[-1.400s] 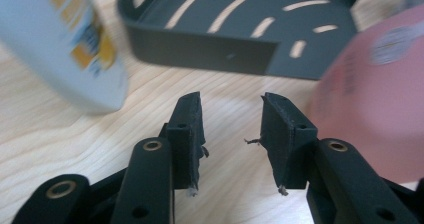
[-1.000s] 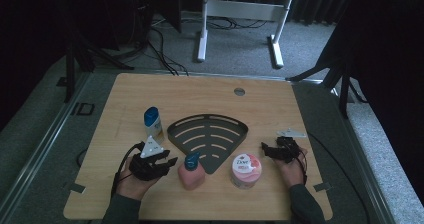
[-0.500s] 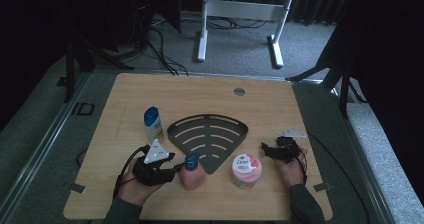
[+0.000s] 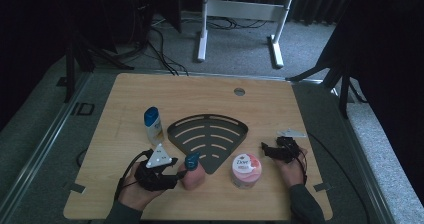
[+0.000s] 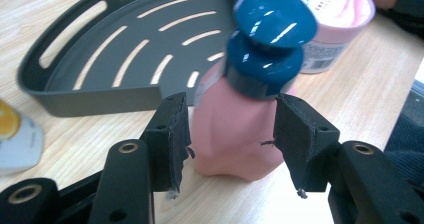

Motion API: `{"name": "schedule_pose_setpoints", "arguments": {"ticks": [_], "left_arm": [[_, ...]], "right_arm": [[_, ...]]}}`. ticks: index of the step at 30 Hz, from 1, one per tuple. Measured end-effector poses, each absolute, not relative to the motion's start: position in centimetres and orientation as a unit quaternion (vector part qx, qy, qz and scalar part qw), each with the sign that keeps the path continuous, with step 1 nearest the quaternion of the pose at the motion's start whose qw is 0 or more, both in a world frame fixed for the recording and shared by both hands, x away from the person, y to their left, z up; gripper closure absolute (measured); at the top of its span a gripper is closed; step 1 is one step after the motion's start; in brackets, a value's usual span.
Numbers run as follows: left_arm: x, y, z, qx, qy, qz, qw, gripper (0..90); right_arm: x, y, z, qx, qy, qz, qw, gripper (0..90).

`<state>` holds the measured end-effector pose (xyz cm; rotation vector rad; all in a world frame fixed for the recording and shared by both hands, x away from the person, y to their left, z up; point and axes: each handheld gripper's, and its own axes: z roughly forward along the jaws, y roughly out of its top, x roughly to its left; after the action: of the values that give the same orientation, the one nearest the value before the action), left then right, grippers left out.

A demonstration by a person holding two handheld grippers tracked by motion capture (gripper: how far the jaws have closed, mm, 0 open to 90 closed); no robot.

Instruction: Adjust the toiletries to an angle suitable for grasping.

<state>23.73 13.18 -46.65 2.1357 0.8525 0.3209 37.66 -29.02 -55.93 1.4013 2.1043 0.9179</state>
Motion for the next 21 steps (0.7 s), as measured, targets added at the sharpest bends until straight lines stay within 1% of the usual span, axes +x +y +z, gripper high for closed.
{"name": "schedule_pose_setpoints", "arguments": {"ticks": [6,9,11,18,19,21], "left_arm": [[24.3,11.7,-46.9,0.851,0.324,0.120,0.396,46.5],[24.7,11.0,-47.1,0.854,0.317,0.124,0.393,40.5],[24.8,10.8,-47.1,0.854,0.316,0.124,0.394,38.8],[25.2,9.9,-47.1,0.854,0.317,0.137,0.390,36.1],[25.4,9.1,-47.3,0.854,0.318,0.147,0.385,35.5],[25.5,9.0,-47.3,0.855,0.318,0.148,0.383,35.9]], "right_arm": [[37.7,-29.0,-55.9,0.508,0.762,0.333,0.224,24.9],[37.7,-29.0,-55.9,0.508,0.762,0.333,0.224,24.9],[37.7,-29.0,-55.9,0.508,0.762,0.333,0.224,24.9],[37.7,-29.0,-55.9,0.508,0.762,0.333,0.224,24.9],[37.7,-29.0,-55.9,0.508,0.762,0.333,0.224,24.9],[37.7,-29.0,-55.9,0.508,0.762,0.333,0.224,24.9]]}}
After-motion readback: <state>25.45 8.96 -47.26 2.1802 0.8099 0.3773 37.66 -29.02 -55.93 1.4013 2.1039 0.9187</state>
